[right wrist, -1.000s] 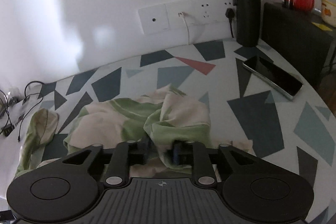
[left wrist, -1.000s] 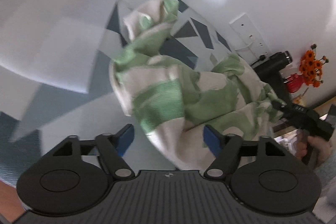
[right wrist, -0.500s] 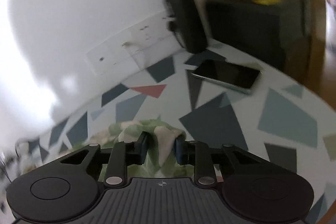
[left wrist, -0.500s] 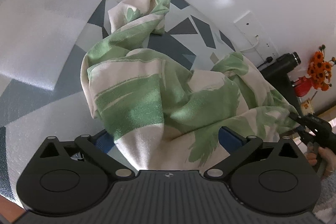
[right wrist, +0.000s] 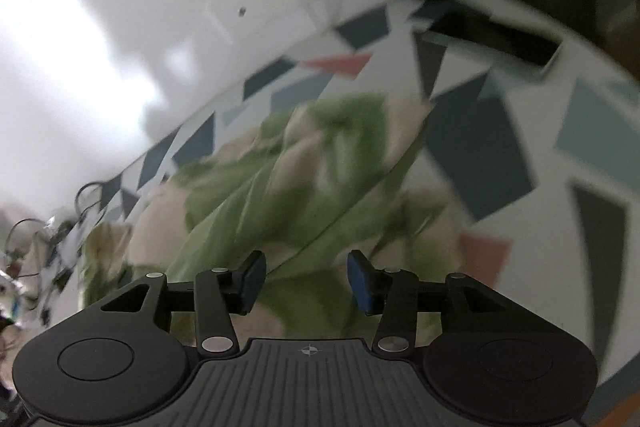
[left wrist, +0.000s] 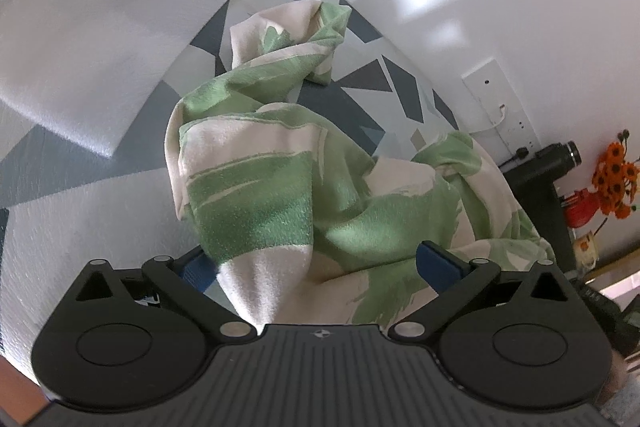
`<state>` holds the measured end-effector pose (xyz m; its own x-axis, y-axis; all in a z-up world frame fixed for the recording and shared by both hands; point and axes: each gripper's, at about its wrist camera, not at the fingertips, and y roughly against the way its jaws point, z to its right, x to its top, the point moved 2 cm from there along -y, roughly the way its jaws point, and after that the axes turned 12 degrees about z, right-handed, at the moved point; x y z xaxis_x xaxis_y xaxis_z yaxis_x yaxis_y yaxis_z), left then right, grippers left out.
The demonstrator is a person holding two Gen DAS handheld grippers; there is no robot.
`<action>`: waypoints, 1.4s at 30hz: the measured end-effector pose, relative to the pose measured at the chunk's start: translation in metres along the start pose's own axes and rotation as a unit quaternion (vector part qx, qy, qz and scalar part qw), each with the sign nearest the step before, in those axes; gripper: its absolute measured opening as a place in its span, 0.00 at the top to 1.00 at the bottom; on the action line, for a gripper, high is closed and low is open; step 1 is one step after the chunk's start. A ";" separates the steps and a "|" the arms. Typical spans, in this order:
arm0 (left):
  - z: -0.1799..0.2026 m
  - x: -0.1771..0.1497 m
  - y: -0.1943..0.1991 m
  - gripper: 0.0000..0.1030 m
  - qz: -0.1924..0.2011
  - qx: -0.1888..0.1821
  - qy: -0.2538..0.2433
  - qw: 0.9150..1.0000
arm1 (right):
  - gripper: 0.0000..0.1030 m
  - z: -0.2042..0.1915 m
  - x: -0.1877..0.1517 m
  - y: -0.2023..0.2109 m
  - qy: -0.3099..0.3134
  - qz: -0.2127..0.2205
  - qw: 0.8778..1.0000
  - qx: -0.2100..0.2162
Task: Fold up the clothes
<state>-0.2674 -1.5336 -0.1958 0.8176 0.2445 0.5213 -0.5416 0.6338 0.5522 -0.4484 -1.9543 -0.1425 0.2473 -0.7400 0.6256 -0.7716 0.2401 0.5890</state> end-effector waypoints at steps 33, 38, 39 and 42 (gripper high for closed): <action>-0.006 -0.003 -0.006 0.05 -0.047 -0.063 0.036 0.996 | 0.95 0.026 -0.039 0.081 -0.064 0.012 0.998 -0.023; -0.006 -0.004 -0.009 0.45 -0.061 -0.062 0.029 0.996 | 0.73 0.034 -0.050 0.075 -0.064 0.015 0.998 -0.022; -0.007 -0.004 -0.009 0.48 -0.062 -0.060 0.030 0.996 | 0.68 0.036 -0.049 0.073 -0.067 0.016 0.997 -0.022; -0.013 -0.004 -0.007 0.49 -0.061 -0.057 0.044 0.995 | 0.53 0.042 -0.044 0.067 -0.078 0.025 0.997 -0.018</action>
<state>-0.2646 -1.5299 -0.2104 0.8930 0.2204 0.3923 -0.4148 0.7412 0.5278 -0.5357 -1.9320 -0.1527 0.1135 -0.8146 0.5688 -0.7586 0.2986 0.5791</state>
